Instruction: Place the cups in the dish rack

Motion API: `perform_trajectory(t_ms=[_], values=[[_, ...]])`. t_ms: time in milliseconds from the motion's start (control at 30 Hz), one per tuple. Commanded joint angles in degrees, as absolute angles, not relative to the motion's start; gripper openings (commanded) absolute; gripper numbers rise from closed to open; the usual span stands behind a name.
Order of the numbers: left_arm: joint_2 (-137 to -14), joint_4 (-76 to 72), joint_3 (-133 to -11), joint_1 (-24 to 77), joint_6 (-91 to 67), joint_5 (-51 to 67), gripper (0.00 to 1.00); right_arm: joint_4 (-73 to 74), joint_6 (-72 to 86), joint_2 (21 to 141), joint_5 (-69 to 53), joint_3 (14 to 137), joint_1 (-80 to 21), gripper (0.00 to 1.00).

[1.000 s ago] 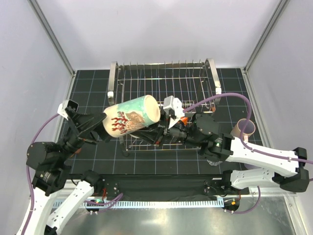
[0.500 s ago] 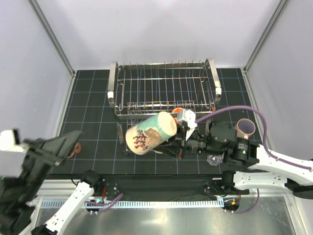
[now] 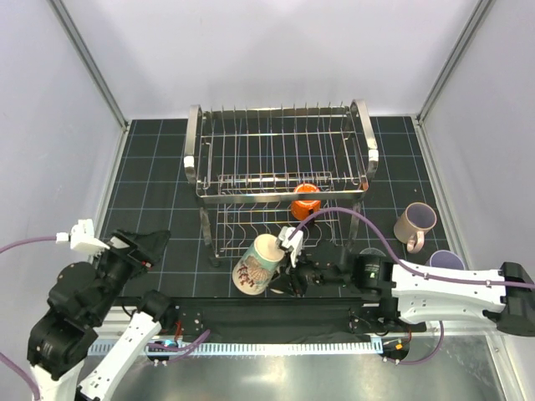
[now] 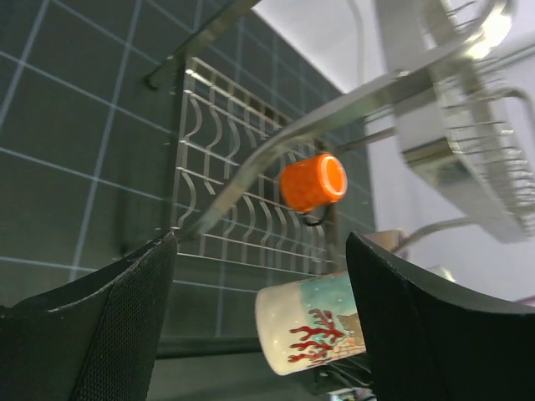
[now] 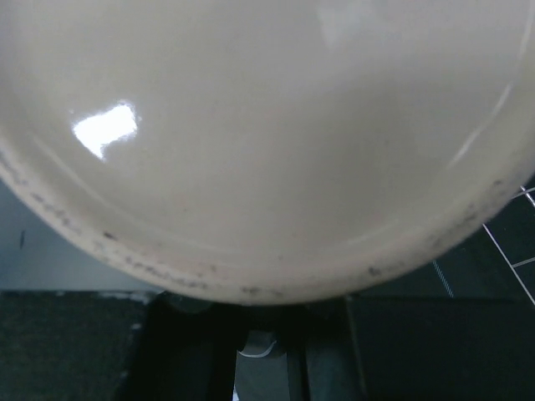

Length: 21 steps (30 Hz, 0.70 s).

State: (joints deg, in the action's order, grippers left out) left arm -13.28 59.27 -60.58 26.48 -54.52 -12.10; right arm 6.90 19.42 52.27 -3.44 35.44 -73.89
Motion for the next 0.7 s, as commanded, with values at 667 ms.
perform_trajectory(t_ms=[667], values=[[-12.0,54.9,-50.6,26.7,-46.3,-21.0,0.82,-24.7,17.1,59.4,22.0,30.2,-68.3,0.04]])
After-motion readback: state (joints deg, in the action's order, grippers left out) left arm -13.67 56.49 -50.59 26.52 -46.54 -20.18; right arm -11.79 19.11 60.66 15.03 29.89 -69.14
